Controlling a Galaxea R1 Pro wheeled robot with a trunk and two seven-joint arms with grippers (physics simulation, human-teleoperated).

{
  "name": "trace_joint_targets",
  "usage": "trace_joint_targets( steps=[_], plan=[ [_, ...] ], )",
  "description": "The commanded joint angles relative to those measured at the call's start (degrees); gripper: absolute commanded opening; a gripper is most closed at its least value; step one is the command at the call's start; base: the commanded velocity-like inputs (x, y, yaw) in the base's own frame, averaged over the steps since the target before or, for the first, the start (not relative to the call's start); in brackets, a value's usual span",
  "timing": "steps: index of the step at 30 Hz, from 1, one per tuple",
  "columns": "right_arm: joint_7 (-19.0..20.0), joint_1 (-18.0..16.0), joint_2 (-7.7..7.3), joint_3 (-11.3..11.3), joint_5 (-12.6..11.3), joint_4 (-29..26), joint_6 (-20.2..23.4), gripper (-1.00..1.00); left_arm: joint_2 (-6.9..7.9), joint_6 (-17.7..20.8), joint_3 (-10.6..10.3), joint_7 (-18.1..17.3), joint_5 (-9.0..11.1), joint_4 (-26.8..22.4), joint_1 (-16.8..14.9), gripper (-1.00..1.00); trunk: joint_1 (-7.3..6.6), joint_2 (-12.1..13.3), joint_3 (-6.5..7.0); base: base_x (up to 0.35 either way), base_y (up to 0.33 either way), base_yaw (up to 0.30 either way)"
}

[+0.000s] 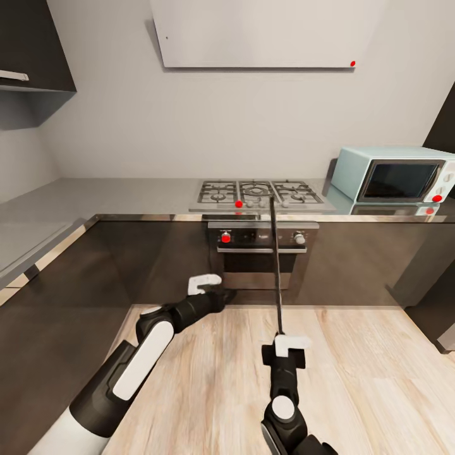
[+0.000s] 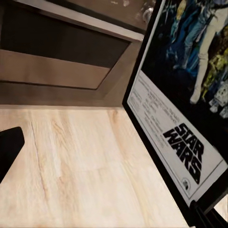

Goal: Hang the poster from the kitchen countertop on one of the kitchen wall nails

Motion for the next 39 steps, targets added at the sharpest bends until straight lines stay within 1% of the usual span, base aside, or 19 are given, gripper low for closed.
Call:
trace_joint_targets(
  steps=[1,5,9,11,14,18,20,21,24,25,26,27,28,30,32,34,36,38,39],
  plan=[
    [-0.15,0.18,-0.45,0.11,0.04,-0.28,0.25,-1.0,0.06,-0.07,-0.1,-0.05,0.71,0.14,0.01,1.0,0.0,-0.03,-0.05,0.0,0.0,0.0],
    [0.08,0.94,-2.88,0.14,-0.01,-1.11,-0.21,-1.0,0.12,-1.51,-0.1,-4.36,0.84,2.84,0.41,1.0,0.0,-0.03,-0.05,0.0,0.0,0.0],
    [0.27,1.72,-4.15,0.14,-0.02,-1.31,-1.49,-1.0,0.21,-4.78,-0.09,-5.58,0.95,4.59,0.57,1.0,0.0,-0.03,-0.05,0.0,0.0,0.0],
    [1.88,2.15,-5.58,0.14,-0.03,-1.38,-3.13,-1.0,0.8,-6.09,-0.11,-6.31,1.04,5.58,0.62,1.0,0.0,-0.03,-0.05,0.0,0.0,0.0],
    [4.29,2.48,-6.67,0.13,0.0,-1.41,-3.8,-1.0,1.29,-6.57,-0.11,-8.27,1.07,6.01,0.65,1.0,0.0,-0.03,-0.05,0.0,0.0,0.0],
    [8.65,3.32,-9.22,0.02,0.04,-1.43,-6.01,-1.0,2.22,-7.75,-0.1,-15.02,0.99,8.14,1.73,1.0,0.0,-0.03,-0.05,0.0,0.0,0.0],
    [10.11,3.67,-11.18,0.04,-0.4,-1.43,-8.03,-1.0,2.59,-11.0,-0.1,-19.13,1.05,11.13,2.54,1.0,0.0,-0.03,-0.05,0.0,0.0,0.0],
    [10.47,3.83,-11.6,0.03,-0.83,-1.43,-8.39,-1.0,2.73,-12.04,-0.09,-20.15,1.06,12.02,2.67,1.0,0.0,-0.03,-0.05,0.0,0.0,0.0],
    [14.69,4.83,-14.65,-0.02,-6.27,-2.19,-10.94,-1.0,4.64,-17.48,-0.09,-27.59,1.17,18.04,3.2,1.0,0.0,-0.03,-0.05,0.0,0.0,0.0],
    [15.59,4.92,-15.44,-0.02,-7.27,-2.32,-11.65,-1.0,4.93,-18.04,-0.09,-29.22,1.21,19.22,3.29,1.0,0.0,-0.03,-0.05,0.0,0.0,0.0],
    [17.11,5.09,-17.02,-0.02,-8.97,-2.51,-13.07,-1.0,5.36,-18.94,-0.09,-32.72,1.4,21.77,3.41,1.0,0.0,-0.03,-0.05,0.0,0.0,0.0],
    [17.71,5.14,-17.75,-0.03,-9.66,-2.57,-13.71,-1.0,5.51,-19.33,-0.09,-34.48,1.5,23.12,3.46,1.0,0.0,-0.03,-0.05,0.0,0.0,0.0],
    [18.57,5.21,-18.98,-0.01,-10.83,-2.7,-14.81,-1.0,5.72,-20.09,-0.09,-37.87,1.65,25.75,3.52,1.0,0.0,-0.03,-0.05,0.0,0.0,0.0],
    [19.4,5.3,-20.13,0.01,-11.95,-2.89,-15.88,-1.0,5.91,-21.92,-0.06,-42.5,1.78,29.77,3.58,1.0,0.0,-0.03,-0.05,0.0,0.0,0.0],
    [20.14,5.33,-20.57,-0.01,-12.39,-3.15,-16.3,-1.0,5.98,-23.42,-0.04,-45.05,1.83,32.24,3.6,1.0,0.0,-0.03,-0.05,0.0,0.0,0.0],
    [23.57,5.36,-21.07,-0.18,-12.82,-4.07,-16.71,-1.0,6.06,-26.57,0.0,-48.89,1.88,36.5,3.62,1.0,0.0,-0.03,-0.05,0.0,0.0,0.0],
    [27.23,5.37,-21.23,-1.89,-13.16,-4.63,-16.82,-1.0,6.21,-28.28,0.06,-50.52,1.96,38.93,3.63,1.0,0.0,-0.03,-0.05,0.0,0.0,0.0],
    [34.24,5.38,-21.3,-6.76,-14.6,-4.98,-16.74,-1.0,6.6,-29.4,0.13,-51.59,2.5,41.11,3.63,1.0,0.0,-0.03,-0.05,0.0,0.0,0.0],
    [39.3,5.38,-21.31,-9.29,-16.03,-4.97,-16.59,-1.0,6.74,-29.69,0.14,-51.88,2.84,41.64,3.63,1.0,0.0,-0.03,-0.05,0.0,0.0,0.0]
  ],
)
